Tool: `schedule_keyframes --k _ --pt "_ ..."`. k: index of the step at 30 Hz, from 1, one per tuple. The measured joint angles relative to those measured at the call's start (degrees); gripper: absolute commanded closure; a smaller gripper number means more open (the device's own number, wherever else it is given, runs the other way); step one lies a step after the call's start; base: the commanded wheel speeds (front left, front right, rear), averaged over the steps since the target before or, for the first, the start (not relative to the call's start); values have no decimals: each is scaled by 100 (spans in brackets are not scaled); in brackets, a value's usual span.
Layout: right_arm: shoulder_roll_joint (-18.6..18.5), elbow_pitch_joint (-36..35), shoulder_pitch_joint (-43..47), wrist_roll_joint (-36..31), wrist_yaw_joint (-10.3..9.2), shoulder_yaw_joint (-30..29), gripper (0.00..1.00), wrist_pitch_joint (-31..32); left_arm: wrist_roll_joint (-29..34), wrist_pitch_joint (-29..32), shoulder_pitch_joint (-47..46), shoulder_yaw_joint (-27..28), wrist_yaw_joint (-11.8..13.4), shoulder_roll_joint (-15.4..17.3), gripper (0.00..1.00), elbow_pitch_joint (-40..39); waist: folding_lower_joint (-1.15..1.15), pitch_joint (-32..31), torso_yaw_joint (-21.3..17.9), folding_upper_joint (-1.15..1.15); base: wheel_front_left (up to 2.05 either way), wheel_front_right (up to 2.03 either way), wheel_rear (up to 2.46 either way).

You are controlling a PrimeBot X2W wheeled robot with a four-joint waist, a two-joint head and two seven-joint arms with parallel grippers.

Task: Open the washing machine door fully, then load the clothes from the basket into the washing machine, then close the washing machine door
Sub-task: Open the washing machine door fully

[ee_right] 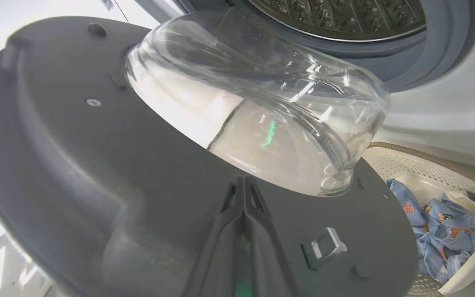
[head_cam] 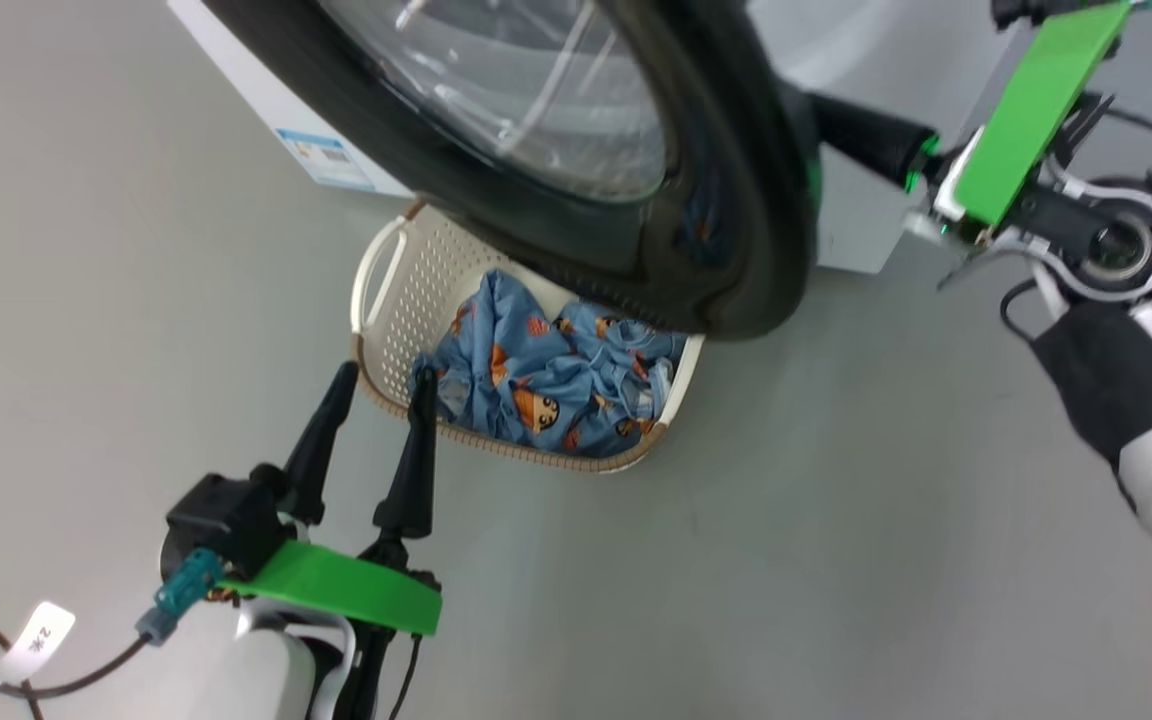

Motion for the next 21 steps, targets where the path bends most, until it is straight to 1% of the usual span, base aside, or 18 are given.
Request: schedule_keyframes --k 4,11,21 --pt "42 -223 303 60 0 53 100 85 45 0 158 64 0 2 0 8 0 -177 -42 0 0 0 0" --pt "237 -550 850 105 0 141 100 179 143 0 405 126 0 14 0 41 0 -498 -96 0 0 0 0" --pt "548 -783 1324 103 0 296 100 235 194 0 571 163 0 20 0 41 0 -766 -63 0 0 0 0"
